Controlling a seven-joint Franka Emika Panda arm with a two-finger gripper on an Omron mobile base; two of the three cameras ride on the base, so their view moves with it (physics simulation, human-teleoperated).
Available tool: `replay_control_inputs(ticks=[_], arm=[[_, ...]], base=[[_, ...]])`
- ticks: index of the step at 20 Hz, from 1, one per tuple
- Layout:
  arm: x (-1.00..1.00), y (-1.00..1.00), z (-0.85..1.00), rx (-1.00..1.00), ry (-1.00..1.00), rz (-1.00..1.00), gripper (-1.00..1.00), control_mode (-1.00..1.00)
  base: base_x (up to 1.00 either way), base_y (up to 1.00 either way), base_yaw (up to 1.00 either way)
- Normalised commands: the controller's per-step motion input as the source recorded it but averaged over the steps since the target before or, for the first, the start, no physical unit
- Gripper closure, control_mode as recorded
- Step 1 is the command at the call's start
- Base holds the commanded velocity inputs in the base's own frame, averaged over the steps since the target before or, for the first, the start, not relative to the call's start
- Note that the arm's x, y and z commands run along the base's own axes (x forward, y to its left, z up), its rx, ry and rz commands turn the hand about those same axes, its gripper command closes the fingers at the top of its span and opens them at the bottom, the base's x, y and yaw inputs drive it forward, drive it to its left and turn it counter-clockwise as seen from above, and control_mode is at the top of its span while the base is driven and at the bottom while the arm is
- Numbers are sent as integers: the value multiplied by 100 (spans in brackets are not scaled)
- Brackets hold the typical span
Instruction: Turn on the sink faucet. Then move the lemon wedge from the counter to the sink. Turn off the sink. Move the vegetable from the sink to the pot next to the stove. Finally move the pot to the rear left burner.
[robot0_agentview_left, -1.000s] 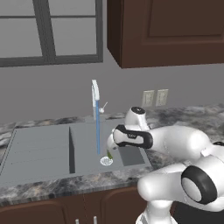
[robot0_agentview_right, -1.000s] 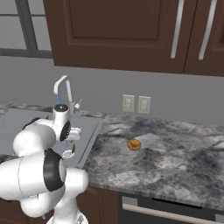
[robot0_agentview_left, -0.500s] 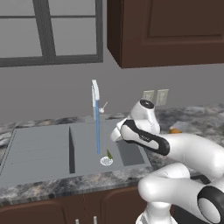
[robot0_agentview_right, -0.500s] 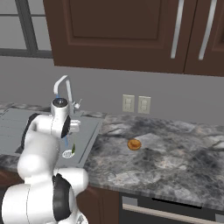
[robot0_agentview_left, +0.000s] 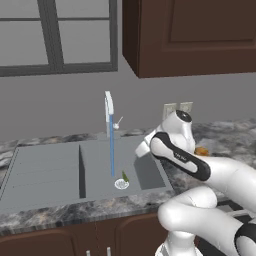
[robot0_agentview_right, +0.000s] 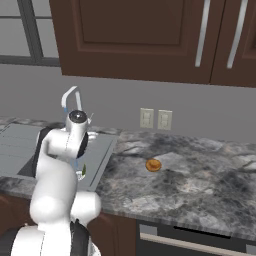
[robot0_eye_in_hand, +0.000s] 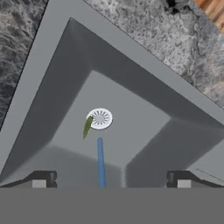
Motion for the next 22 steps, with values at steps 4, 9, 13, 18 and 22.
replay_control_inputs(ticks=[4, 9, 13, 18, 22], arm=[[38, -29, 0, 16, -2, 10, -100, -100], [50, -20, 0, 16, -7, 15, -100, -100], [11, -10, 0, 7, -8, 18, -100, -100], [13, 0, 2, 0, -16, 21, -100, -100], [12, 0, 0, -4, -24, 18, -100, -100]], base=[[0, 0, 0], [0, 0, 0], [0, 0, 0], [0, 0, 0], [0, 0, 0]])
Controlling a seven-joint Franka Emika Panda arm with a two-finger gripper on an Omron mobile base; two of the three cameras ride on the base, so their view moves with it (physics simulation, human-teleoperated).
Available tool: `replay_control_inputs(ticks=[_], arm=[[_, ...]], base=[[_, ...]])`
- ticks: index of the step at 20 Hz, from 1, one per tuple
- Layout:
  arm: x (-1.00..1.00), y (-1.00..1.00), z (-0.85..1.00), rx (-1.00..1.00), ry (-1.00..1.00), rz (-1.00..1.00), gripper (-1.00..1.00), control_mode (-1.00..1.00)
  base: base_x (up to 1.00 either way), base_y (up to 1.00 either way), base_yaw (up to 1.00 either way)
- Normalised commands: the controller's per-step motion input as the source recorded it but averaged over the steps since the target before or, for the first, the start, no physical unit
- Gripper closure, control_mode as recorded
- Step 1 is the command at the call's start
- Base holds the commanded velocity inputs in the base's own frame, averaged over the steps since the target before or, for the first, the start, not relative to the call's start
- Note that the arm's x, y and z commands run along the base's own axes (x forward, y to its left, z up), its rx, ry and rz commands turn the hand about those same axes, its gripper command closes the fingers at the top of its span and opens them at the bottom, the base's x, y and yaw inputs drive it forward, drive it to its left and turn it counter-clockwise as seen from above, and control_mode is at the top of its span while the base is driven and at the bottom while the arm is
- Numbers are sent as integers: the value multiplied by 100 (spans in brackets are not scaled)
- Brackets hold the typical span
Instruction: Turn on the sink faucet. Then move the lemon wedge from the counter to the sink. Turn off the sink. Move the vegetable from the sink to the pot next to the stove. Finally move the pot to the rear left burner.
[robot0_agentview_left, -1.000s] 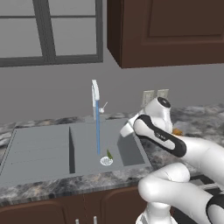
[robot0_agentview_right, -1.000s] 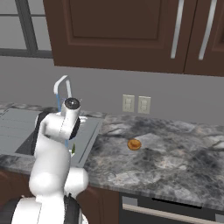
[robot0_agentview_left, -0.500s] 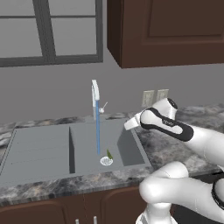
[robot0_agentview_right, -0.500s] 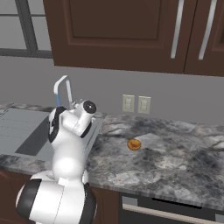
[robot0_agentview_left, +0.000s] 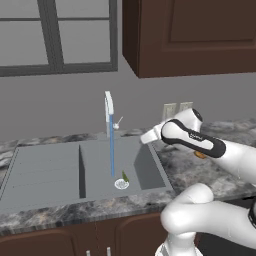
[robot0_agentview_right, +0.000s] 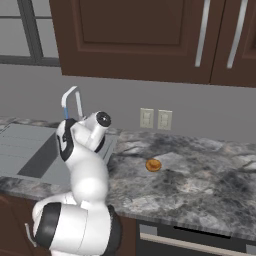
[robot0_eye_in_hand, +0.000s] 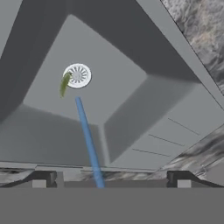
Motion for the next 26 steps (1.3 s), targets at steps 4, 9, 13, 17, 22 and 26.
replay_control_inputs(ticks=[4, 9, 13, 17, 22, 26], arm=[[23, -2, 0, -3, -24, 15, -100, -100], [31, -8, 0, 0, -22, 12, -100, -100], [29, -24, 0, 0, -10, 13, -100, -100], [3, -25, 0, 0, 0, 6, -100, -100], [9, -35, -2, 0, 0, 11, -100, -100], [26, -28, -19, 0, 0, 16, -100, -100]], base=[[0, 0, 0], [0, 0, 0], [0, 0, 0], [0, 0, 0], [0, 0, 0], [0, 0, 0]])
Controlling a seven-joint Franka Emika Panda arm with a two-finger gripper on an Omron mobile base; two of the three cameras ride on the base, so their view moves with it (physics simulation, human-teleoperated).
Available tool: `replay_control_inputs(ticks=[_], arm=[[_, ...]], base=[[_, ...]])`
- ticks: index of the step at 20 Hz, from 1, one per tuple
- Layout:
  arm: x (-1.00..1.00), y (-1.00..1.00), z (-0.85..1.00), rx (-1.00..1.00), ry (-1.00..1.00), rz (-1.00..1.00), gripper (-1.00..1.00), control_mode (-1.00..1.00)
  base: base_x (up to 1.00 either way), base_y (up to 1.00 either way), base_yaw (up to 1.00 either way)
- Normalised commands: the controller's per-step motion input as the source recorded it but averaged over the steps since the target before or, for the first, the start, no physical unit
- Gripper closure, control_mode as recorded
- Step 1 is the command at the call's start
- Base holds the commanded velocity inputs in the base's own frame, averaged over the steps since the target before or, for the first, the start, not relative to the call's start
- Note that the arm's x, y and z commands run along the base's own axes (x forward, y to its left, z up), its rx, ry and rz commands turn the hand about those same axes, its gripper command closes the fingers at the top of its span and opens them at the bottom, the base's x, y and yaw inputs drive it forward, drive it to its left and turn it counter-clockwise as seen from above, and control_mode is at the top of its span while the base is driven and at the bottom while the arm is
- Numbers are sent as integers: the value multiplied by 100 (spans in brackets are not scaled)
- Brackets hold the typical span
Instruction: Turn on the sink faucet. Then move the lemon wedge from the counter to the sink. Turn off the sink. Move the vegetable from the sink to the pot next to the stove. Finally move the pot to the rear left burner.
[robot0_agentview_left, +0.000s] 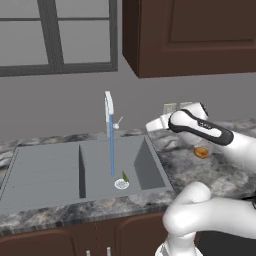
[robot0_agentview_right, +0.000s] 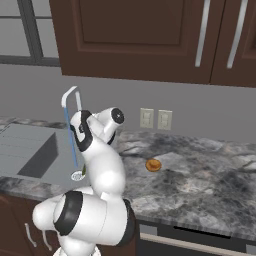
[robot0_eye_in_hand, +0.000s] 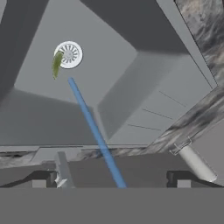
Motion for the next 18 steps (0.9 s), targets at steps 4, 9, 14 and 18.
replay_control_inputs(ticks=[4, 9, 14, 18], arm=[[33, -25, -30, 0, -1, 18, -100, -100], [25, -5, -33, 0, -9, 21, -100, -100], [3, 0, -42, 0, -26, 24, -100, -100], [0, -1, -35, 0, -33, 22, -100, -100]], base=[[0, 0, 0], [0, 0, 0], [0, 0, 0], [0, 0, 0]])
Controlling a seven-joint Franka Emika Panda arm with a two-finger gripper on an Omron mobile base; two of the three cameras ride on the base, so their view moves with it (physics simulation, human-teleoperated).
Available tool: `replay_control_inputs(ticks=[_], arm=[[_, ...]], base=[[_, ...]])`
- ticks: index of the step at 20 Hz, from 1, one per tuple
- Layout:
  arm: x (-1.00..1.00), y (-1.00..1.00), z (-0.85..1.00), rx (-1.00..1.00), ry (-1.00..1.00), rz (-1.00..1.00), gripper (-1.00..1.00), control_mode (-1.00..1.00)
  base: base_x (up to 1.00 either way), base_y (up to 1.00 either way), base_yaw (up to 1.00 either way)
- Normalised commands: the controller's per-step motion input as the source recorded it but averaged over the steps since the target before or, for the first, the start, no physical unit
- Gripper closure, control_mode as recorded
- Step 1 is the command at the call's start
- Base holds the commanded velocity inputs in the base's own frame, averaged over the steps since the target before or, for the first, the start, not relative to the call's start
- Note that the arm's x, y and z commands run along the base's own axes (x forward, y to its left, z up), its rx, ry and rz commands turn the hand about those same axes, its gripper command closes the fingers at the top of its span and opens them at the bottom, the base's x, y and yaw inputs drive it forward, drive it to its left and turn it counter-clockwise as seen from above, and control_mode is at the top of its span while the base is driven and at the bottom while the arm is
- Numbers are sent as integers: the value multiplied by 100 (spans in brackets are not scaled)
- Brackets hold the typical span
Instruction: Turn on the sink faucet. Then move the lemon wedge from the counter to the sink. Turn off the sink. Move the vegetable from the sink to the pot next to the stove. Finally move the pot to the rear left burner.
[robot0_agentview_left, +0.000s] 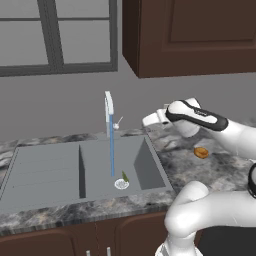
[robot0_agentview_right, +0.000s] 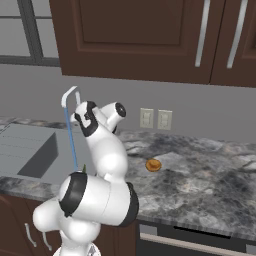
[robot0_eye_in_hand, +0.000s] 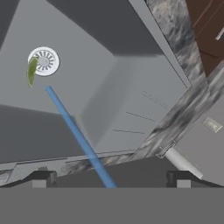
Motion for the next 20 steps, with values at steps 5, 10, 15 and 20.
replay_control_inputs(ticks=[5, 10, 15, 20], arm=[[5, -2, -19, 0, -14, 9, -100, -100], [2, 0, -20, 0, -5, 3, -100, -100], [0, -2, 0, 2, 17, -5, -100, -100], [-2, -2, 1, 7, 22, -11, -100, -100]], base=[[0, 0, 0], [0, 0, 0], [0, 0, 0], [0, 0, 0]])
